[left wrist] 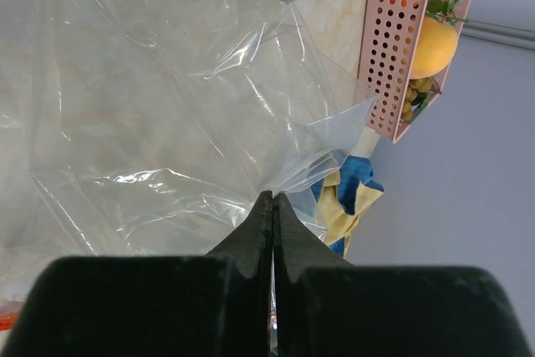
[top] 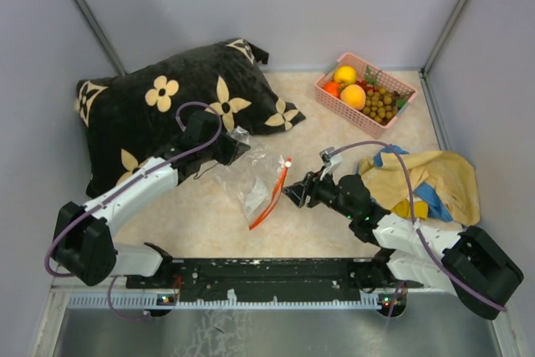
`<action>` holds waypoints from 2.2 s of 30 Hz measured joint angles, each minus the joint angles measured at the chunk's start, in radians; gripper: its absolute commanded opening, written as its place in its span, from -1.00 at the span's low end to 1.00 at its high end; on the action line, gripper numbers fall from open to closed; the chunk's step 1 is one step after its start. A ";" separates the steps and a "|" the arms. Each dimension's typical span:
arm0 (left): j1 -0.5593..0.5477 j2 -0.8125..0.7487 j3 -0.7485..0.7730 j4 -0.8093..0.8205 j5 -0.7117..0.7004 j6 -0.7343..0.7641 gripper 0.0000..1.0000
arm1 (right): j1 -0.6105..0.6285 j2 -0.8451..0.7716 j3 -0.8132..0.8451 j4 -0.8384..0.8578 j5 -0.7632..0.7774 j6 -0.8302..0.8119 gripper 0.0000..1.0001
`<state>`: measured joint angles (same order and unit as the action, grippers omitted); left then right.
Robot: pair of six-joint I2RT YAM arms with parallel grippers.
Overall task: Place the food in the zip-top bag and seal the zipper
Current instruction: Open the zipper of the food storage bag at the center of the board.
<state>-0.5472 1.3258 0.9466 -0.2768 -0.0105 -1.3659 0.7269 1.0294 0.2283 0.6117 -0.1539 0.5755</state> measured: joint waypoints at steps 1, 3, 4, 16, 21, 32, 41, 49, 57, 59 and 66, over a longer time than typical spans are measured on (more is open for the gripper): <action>0.000 0.001 0.000 0.001 0.000 0.000 -1.00 | 0.001 0.000 0.000 -0.003 -0.001 -0.001 0.08; 0.000 0.002 0.000 0.000 0.000 0.000 -1.00 | 0.005 0.001 0.000 -0.006 -0.003 -0.005 0.08; 0.000 0.003 0.000 0.001 0.000 0.000 -1.00 | 0.008 0.003 0.000 -0.005 -0.005 -0.007 0.08; 0.000 0.008 0.000 0.001 0.005 -0.008 -1.00 | 0.016 0.153 0.033 0.063 -0.017 -0.011 -0.04; 0.000 0.008 -0.005 0.003 0.008 -0.010 -1.00 | 0.027 0.212 0.079 0.116 -0.024 -0.011 -0.41; 0.000 0.000 -0.022 -0.004 0.005 0.010 -0.47 | 0.031 0.178 0.088 0.072 0.007 -0.028 -1.00; 0.009 -0.016 -0.017 -0.017 0.016 0.243 -0.03 | 0.031 0.046 0.151 -0.152 0.068 -0.052 -1.00; 0.010 -0.070 0.029 -0.065 0.027 0.535 0.20 | 0.031 0.025 0.287 -0.381 0.119 -0.050 -1.00; -0.023 -0.107 0.111 -0.182 -0.053 0.733 0.28 | 0.030 0.045 0.450 -0.621 0.156 -0.051 -1.00; -0.055 -0.111 0.132 -0.204 -0.089 0.773 0.29 | 0.027 0.053 0.503 -0.684 0.163 -0.052 -1.00; -0.206 -0.129 0.188 -0.227 -0.182 0.867 0.38 | -0.013 0.091 0.648 -0.826 0.156 -0.051 -1.00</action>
<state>-0.7528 1.1969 1.1347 -0.5041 -0.1925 -0.4984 0.7143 1.1202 0.8764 -0.2142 0.0017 0.5243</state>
